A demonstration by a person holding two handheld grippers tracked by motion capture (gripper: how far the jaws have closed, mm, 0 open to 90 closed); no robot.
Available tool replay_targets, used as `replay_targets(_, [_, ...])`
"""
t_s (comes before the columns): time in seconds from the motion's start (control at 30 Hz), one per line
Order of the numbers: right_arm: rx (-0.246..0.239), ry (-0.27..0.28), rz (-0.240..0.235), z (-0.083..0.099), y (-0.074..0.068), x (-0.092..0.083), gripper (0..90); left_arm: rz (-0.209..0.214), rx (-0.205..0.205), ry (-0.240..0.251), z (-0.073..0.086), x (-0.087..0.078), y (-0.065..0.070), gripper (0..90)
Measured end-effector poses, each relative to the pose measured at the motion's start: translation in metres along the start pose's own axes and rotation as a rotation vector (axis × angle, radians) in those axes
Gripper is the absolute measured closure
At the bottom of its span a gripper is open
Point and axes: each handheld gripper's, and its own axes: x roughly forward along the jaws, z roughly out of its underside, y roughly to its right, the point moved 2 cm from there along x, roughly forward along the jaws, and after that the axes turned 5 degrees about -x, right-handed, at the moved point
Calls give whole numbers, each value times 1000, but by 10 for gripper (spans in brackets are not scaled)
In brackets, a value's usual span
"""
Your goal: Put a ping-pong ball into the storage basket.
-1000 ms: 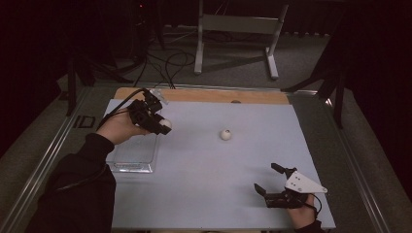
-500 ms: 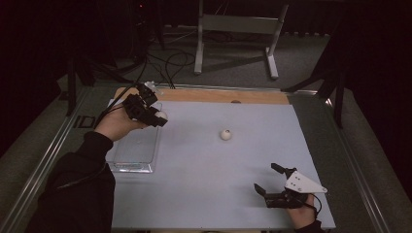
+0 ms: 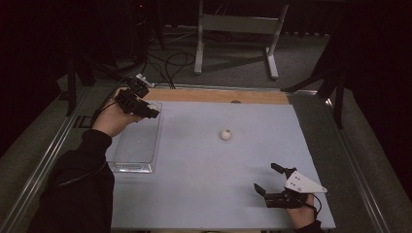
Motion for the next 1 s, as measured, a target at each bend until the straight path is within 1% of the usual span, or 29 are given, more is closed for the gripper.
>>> replay_targets(0.27, [-5,4,7,0,0,0,83,-16,-32,6,5,8,-10,520])
replay_targets(0.3, [-5,3,7,0,0,0,83,-20,-40,2,7,12,-13,520])
replay_targets(0.47, [-6,3,9,0,1,-1,83,-18,-66,1,12,22,-19,520])
replay_targets(0.6, [-7,2,8,0,0,-1,83,-22,-78,-10,16,30,-22,520])
replay_targets(0.7, [-7,3,8,0,0,-1,83,-19,-86,-16,19,34,-24,520])
replay_targets(0.9, [-5,2,6,0,0,-1,83,-10,-106,-33,28,49,-27,520])
replay_targets(1.0, [-8,0,7,0,0,-1,83,-9,-108,-51,32,56,-28,520])
